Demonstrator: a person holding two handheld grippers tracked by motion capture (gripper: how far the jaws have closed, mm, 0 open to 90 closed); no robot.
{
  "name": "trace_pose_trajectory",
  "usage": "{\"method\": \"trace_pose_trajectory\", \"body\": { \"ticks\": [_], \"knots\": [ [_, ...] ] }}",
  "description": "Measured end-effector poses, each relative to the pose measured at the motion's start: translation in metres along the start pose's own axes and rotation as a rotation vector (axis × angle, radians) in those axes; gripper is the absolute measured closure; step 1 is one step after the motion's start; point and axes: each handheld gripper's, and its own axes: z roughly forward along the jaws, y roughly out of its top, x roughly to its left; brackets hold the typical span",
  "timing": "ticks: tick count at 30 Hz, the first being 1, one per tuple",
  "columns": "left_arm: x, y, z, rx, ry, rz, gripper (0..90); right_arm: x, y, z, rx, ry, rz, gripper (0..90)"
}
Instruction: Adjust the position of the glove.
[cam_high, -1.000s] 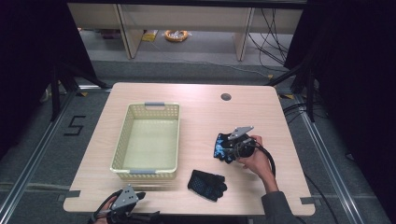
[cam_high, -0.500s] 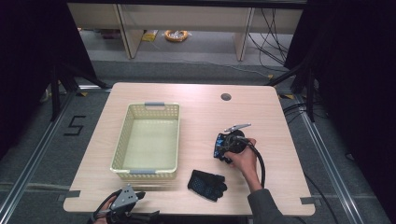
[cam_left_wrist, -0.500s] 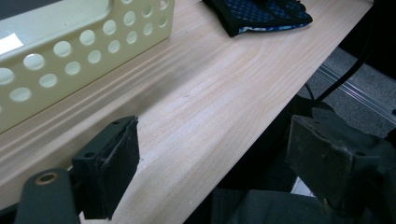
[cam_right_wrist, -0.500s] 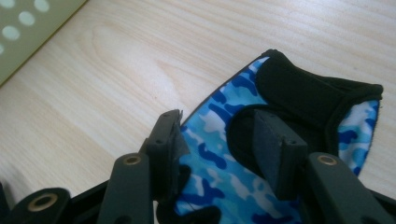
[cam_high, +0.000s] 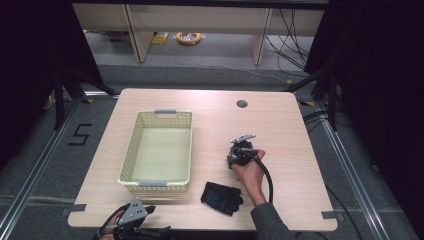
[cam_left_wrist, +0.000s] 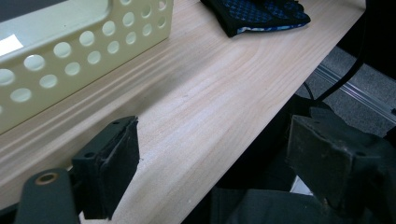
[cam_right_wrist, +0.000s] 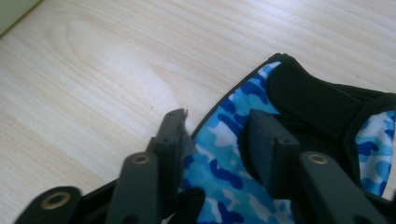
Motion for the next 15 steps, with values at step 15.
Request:
{"method": "trace_pose_trajectory", "body": {
  "ticks": [15],
  "knots": [
    [0.003, 0.000, -0.003, 0.011, 0.008, 0.012, 16.5, -0.013, -0.008, -0.004, -0.046, 0.128, -0.092, 83.1]
  ]
}}
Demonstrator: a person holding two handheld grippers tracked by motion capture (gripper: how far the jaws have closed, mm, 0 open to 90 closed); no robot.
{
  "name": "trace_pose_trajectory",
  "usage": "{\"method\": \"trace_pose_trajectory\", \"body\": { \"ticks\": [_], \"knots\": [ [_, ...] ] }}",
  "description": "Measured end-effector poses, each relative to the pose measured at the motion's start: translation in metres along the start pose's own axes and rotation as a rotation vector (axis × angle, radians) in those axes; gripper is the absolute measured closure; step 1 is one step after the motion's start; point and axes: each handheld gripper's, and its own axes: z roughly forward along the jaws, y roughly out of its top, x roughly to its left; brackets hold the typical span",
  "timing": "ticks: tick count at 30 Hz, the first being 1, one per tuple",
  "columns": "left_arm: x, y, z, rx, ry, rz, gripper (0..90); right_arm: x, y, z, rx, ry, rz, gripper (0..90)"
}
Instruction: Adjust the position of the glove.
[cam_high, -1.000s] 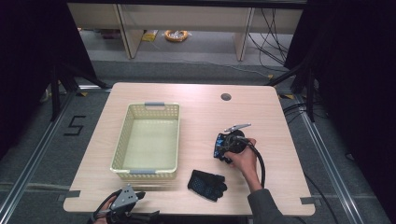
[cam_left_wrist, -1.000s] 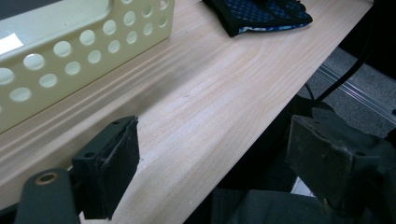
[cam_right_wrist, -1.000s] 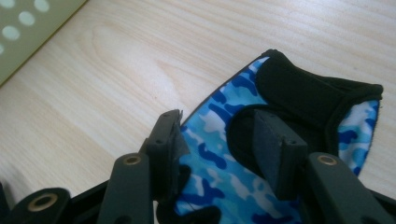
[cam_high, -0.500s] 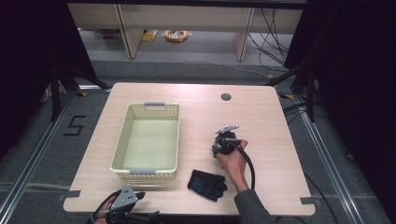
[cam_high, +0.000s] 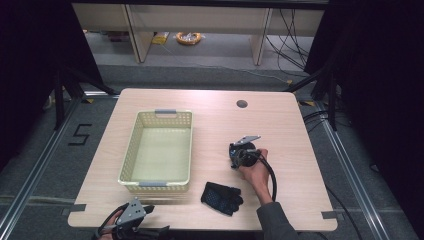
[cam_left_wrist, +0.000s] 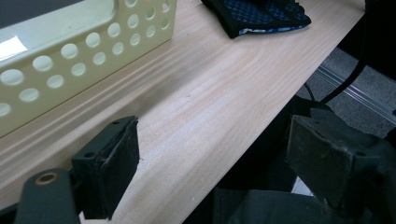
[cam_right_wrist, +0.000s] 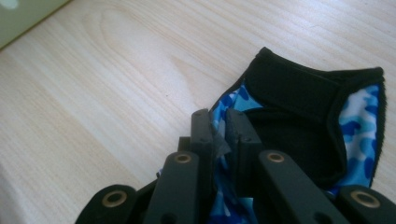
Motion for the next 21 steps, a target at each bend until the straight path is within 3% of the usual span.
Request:
{"method": "trace_pose_trajectory", "body": {
  "ticks": [1, 3, 4, 6, 7, 9, 10, 11, 12, 14, 15, 16, 18, 19, 21],
  "knots": [
    [0.000, 0.000, 0.000, 0.010, -0.002, -0.022, 16.5, 0.000, 0.000, -0.001, -0.005, 0.002, 0.005, 83.2],
    [0.000, 0.000, 0.000, 0.009, 0.003, -0.016, 16.5, -0.003, -0.002, -0.004, -0.023, 0.005, -0.016, 83.4],
    [0.001, 0.000, -0.001, 0.020, -0.003, -0.015, 16.5, -0.004, -0.001, -0.007, -0.003, 0.013, -0.039, 83.4],
    [-0.001, 0.000, 0.001, -0.012, -0.007, -0.018, 16.5, -0.005, 0.000, -0.011, -0.029, 0.017, -0.044, 83.4],
    [-0.001, 0.000, 0.001, -0.015, -0.005, -0.019, 16.5, -0.006, 0.001, -0.016, -0.057, 0.025, -0.070, 83.5],
    [0.000, 0.000, 0.001, -0.014, -0.004, -0.020, 16.5, -0.005, 0.002, -0.022, -0.042, 0.033, -0.068, 83.6],
    [0.000, 0.000, 0.001, -0.014, -0.004, -0.021, 16.5, -0.007, 0.002, -0.021, -0.074, 0.025, -0.114, 83.6],
    [0.000, 0.000, 0.001, -0.014, -0.005, -0.021, 16.5, -0.006, 0.002, -0.023, -0.073, 0.033, -0.085, 83.6],
    [0.000, 0.000, 0.001, -0.014, -0.005, -0.021, 16.5, -0.006, 0.002, -0.023, -0.073, 0.033, -0.085, 83.6],
    [0.001, 0.000, 0.001, 0.004, 0.002, 0.002, 16.5, -0.006, 0.002, -0.027, -0.065, 0.035, -0.111, 83.6],
    [0.001, 0.000, 0.001, 0.002, 0.003, -0.003, 16.5, -0.007, 0.002, -0.029, -0.070, 0.039, -0.129, 83.6],
    [0.001, 0.000, 0.001, 0.002, 0.003, -0.003, 16.5, -0.005, 0.002, -0.029, -0.103, 0.034, -0.115, 83.6],
    [0.001, 0.000, 0.000, 0.009, -0.001, 0.001, 16.5, -0.004, 0.002, -0.032, -0.095, 0.041, -0.118, 83.6],
    [-0.001, 0.000, 0.002, -0.016, -0.003, -0.023, 16.5, -0.004, 0.003, -0.037, -0.089, 0.049, -0.132, 83.7],
    [-0.001, 0.000, 0.002, -0.012, -0.003, -0.023, 16.5, -0.003, 0.004, -0.041, -0.082, 0.049, -0.145, 83.7]
  ]
}}
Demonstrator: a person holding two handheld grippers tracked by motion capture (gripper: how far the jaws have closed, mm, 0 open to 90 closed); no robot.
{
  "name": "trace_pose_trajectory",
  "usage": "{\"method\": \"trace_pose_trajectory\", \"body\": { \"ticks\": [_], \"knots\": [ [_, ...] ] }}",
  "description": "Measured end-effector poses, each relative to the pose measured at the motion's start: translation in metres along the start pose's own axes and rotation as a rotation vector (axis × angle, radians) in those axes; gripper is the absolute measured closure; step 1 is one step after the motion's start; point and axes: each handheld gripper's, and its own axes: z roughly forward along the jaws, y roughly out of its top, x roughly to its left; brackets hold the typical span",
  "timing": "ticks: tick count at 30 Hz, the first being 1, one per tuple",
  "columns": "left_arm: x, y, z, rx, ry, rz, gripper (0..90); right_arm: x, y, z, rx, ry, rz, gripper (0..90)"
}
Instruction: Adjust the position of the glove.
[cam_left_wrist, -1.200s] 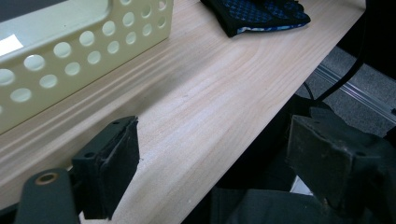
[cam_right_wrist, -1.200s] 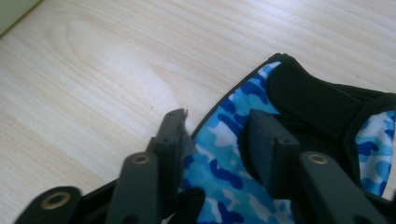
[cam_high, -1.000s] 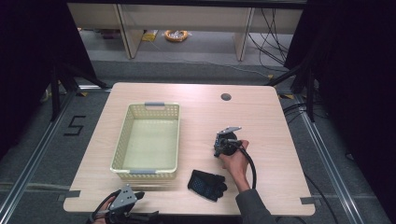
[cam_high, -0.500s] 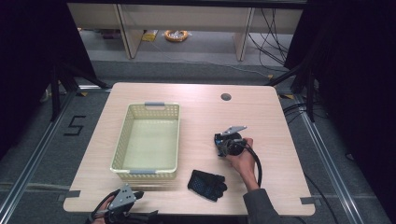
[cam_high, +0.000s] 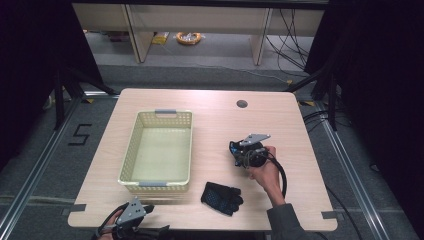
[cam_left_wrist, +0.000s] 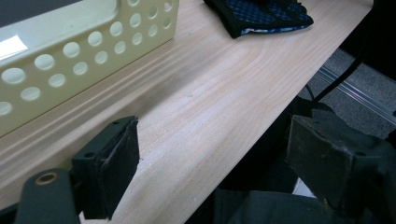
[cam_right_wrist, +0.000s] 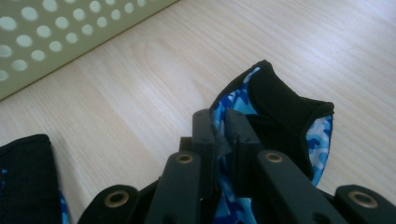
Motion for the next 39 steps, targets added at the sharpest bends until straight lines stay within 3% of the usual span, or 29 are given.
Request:
{"method": "trace_pose_trajectory", "body": {
  "ticks": [4, 5, 7, 9, 11, 12, 14, 16, 18, 19, 23, 24, 25, 29, 30, 33, 34, 35, 39],
  "knots": [
    [0.001, 0.000, -0.001, 0.007, 0.002, 0.012, 16.5, 0.004, 0.002, -0.008, -0.030, 0.016, -0.017, 83.7],
    [0.000, 0.000, 0.000, -0.004, 0.003, 0.003, 16.5, 0.008, 0.003, -0.012, -0.069, 0.024, -0.055, 83.7],
    [0.000, 0.000, 0.000, -0.007, 0.003, -0.001, 16.5, 0.012, 0.004, -0.015, -0.066, 0.025, -0.040, 83.7],
    [0.000, 0.000, 0.000, -0.003, -0.003, 0.000, 16.5, 0.022, 0.006, -0.027, -0.079, 0.068, -0.108, 83.7],
    [0.000, 0.000, 0.001, -0.006, 0.000, -0.004, 16.5, 0.027, 0.006, -0.031, -0.084, 0.075, -0.127, 83.7],
    [0.000, 0.000, 0.002, -0.013, 0.002, -0.005, 16.5, 0.034, 0.005, -0.037, -0.101, 0.093, -0.173, 83.7],
    [0.000, 0.000, 0.001, -0.008, 0.000, -0.005, 16.5, 0.038, 0.005, -0.040, -0.094, 0.104, -0.171, 83.7],
    [0.000, 0.000, 0.001, -0.003, 0.002, -0.006, 16.5, 0.051, 0.003, -0.048, -0.109, 0.135, -0.231, 83.7],
    [0.001, 0.000, 0.000, 0.015, -0.002, 0.003, 16.5, 0.054, 0.002, -0.050, -0.107, 0.138, -0.230, 83.7],
    [0.001, 0.000, 0.000, 0.018, -0.007, 0.001, 16.5, 0.061, 0.000, -0.054, -0.103, 0.161, -0.253, 83.7],
    [0.000, 0.000, 0.001, 0.009, 0.002, -0.003, 16.5, 0.070, -0.003, -0.056, -0.109, 0.191, -0.287, 83.7],
    [0.000, 0.000, 0.002, 0.000, 0.005, -0.002, 16.5, 0.075, -0.006, -0.056, -0.112, 0.221, -0.325, 83.7],
    [0.000, 0.000, 0.002, 0.002, 0.005, 0.001, 16.5, 0.077, -0.007, -0.057, -0.107, 0.231, -0.323, 83.7],
    [-0.001, -0.001, 0.004, -0.001, 0.002, -0.027, 16.5, 0.085, -0.010, -0.058, -0.111, 0.262, -0.361, 83.7],
    [0.000, 0.000, 0.003, 0.015, -0.004, -0.005, 16.5, 0.089, -0.010, -0.058, -0.106, 0.269, -0.403, 83.7],
    [0.001, 0.000, 0.003, 0.017, 0.001, -0.004, 16.5, 0.092, -0.011, -0.059, -0.109, 0.289, -0.423, 83.7],
    [0.002, 0.000, 0.002, 0.039, 0.008, 0.023, 16.5, 0.096, -0.013, -0.060, -0.107, 0.295, -0.433, 83.7],
    [0.002, 0.000, 0.002, 0.039, 0.008, 0.023, 16.5, 0.096, -0.013, -0.060, -0.107, 0.295, -0.433, 83.7],
    [0.000, 0.000, 0.003, 0.031, -0.009, -0.013, 16.5, 0.104, -0.018, -0.055, -0.093, 0.334, -0.479, 83.6]
  ]
}}
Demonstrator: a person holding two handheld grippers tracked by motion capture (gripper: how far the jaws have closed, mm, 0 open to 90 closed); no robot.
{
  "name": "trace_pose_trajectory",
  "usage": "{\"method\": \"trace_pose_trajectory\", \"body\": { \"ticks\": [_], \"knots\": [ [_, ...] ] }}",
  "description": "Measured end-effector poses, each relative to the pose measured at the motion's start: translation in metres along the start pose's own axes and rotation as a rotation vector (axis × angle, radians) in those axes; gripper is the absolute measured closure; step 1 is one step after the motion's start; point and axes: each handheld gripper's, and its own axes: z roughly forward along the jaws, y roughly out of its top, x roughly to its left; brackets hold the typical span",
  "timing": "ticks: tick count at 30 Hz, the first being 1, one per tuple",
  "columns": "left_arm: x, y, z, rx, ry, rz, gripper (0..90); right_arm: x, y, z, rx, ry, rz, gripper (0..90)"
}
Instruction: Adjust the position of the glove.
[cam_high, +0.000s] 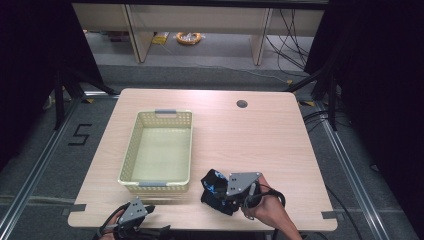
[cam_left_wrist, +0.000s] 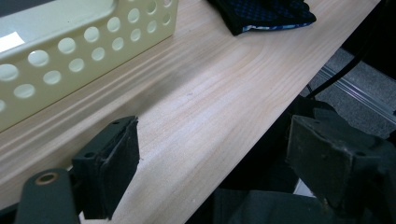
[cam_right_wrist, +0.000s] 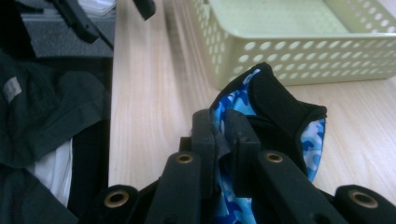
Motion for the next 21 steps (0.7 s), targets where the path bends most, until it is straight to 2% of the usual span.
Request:
{"method": "trace_pose_trajectory", "body": {
  "ticks": [1, 2, 3, 5, 8, 9, 12, 13, 14, 15, 16, 17, 21],
  "knots": [
    [0.002, 0.000, -0.001, 0.015, 0.015, 0.019, 16.5, 0.000, -0.001, 0.003, 0.004, 0.013, -0.025, 83.6],
    [0.002, 0.000, -0.001, 0.016, 0.013, 0.020, 16.5, 0.000, -0.001, 0.003, 0.004, 0.013, -0.025, 83.6],
    [0.000, 0.000, 0.000, -0.003, 0.008, 0.000, 16.5, 0.000, -0.003, 0.005, 0.012, 0.019, -0.035, 83.6],
    [0.001, 0.000, 0.000, -0.015, 0.009, 0.018, 16.5, 0.000, -0.011, 0.012, 0.047, 0.031, -0.046, 83.5],
    [0.001, 0.000, -0.001, 0.011, 0.006, 0.014, 16.5, 0.001, -0.014, 0.014, 0.054, 0.047, -0.051, 83.4],
    [0.002, 0.000, -0.001, 0.023, 0.009, 0.021, 16.5, 0.003, -0.016, 0.017, 0.064, 0.056, -0.070, 83.4],
    [0.002, 0.000, -0.001, 0.017, 0.013, 0.019, 16.5, 0.007, -0.018, 0.018, 0.085, 0.078, -0.063, 83.2],
    [0.001, 0.000, -0.001, 0.010, 0.007, 0.014, 16.5, 0.007, -0.019, 0.021, 0.082, 0.092, -0.091, 83.1],
    [0.001, 0.000, -0.001, 0.012, 0.008, 0.015, 16.5, 0.010, -0.021, 0.021, 0.098, 0.096, -0.061, 82.9],
    [0.001, 0.000, -0.001, 0.013, 0.011, 0.017, 16.5, 0.009, -0.023, 0.025, 0.102, 0.101, -0.081, 82.5],
    [0.002, 0.000, -0.001, 0.016, 0.013, 0.022, 16.5, 0.009, -0.023, 0.025, 0.102, 0.101, -0.081, 82.5],
    [0.001, 0.000, 0.000, -0.001, 0.014, 0.034, 16.5, 0.009, -0.025, 0.026, 0.116, 0.099, -0.049, 81.7],
    [0.001, 0.000, 0.000, -0.011, 0.018, 0.026, 16.5, 0.009, -0.029, 0.032, 0.124, 0.118, -0.056, 77.9]
  ]
}}
